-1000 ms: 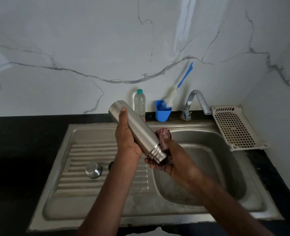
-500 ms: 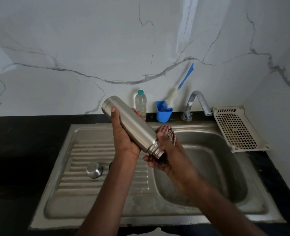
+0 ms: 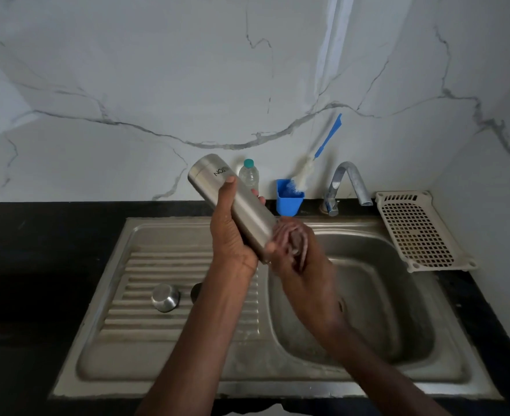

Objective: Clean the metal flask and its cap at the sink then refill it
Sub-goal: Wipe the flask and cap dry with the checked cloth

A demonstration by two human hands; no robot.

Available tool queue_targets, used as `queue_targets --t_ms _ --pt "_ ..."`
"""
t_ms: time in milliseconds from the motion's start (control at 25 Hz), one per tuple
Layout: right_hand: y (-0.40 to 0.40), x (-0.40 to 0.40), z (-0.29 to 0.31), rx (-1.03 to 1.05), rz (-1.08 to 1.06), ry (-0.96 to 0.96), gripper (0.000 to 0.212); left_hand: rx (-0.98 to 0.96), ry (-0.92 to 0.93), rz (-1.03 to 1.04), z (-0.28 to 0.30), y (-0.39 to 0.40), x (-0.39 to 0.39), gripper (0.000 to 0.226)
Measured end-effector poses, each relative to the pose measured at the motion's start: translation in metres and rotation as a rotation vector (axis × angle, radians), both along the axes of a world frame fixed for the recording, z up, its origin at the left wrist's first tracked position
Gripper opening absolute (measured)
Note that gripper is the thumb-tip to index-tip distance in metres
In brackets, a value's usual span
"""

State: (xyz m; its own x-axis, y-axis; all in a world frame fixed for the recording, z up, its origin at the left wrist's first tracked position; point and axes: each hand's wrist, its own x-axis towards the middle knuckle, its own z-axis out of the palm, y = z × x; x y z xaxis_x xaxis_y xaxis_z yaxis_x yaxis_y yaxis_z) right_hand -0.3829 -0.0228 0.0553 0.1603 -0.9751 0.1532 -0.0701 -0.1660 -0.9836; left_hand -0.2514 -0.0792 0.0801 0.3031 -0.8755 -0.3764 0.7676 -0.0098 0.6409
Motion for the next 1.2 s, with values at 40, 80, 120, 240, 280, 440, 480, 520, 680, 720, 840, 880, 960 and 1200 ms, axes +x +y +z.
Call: queue_targets --t_ms 40,80,120,240,280,440,480,520,680,720,840,880,960,1200 --pt "-0.002 0.000 0.005 0.269 0.076 -0.235 0.033 -0.021 -0.009 -0.010 -0.004 0.000 0.000 0.049" --pt "-0.007 -0.002 0.009 0.449 0.106 -0.347 0.033 -0.040 -0.003 -0.032 -0.008 0.000 0.002 0.055" --pt "-0.012 -0.003 0.011 0.519 0.110 -0.369 0.031 -0.060 0.005 -0.069 -0.012 0.001 0.006 0.059" --pt "-0.017 -0.010 0.002 0.118 -0.073 -0.103 0.022 -0.088 0.042 -0.222 -0.020 0.002 0.022 0.059" --pt "-0.015 -0.013 -0.003 -0.109 -0.125 0.131 0.030 -0.076 0.043 -0.222 -0.019 0.004 0.023 0.056" --pt "-0.003 -0.009 -0.025 -0.467 -0.115 0.602 0.060 -0.009 -0.022 -0.107 -0.003 0.003 0.004 0.050" --pt "0.000 -0.005 -0.022 -0.364 -0.130 0.501 0.057 0.000 -0.030 -0.079 -0.003 0.003 0.000 0.050" --pt "0.000 -0.002 -0.015 -0.167 -0.111 0.272 0.050 -0.013 -0.016 -0.064 -0.005 0.003 -0.001 0.052" --pt "-0.008 -0.006 -0.006 0.409 0.106 -0.363 0.031 -0.116 0.013 -0.137 -0.020 0.006 0.016 0.050" --pt "-0.007 -0.007 -0.010 0.351 0.075 -0.324 0.032 -0.115 -0.007 -0.166 -0.022 0.007 0.019 0.049" --pt "-0.006 -0.013 -0.024 -0.094 -0.039 0.192 0.057 -0.090 -0.081 -0.187 -0.017 0.009 0.017 0.054" --pt "-0.006 -0.013 -0.028 -0.293 -0.063 0.437 0.064 -0.073 -0.110 -0.168 -0.015 0.008 0.013 0.058" --pt "-0.005 -0.011 -0.030 -0.450 -0.083 0.573 0.067 -0.057 -0.159 -0.150 -0.012 0.004 0.007 0.067" --pt "0.011 -0.001 0.001 0.595 0.240 -0.389 0.048 -0.045 -0.122 -0.255 -0.009 0.006 0.022 0.063"
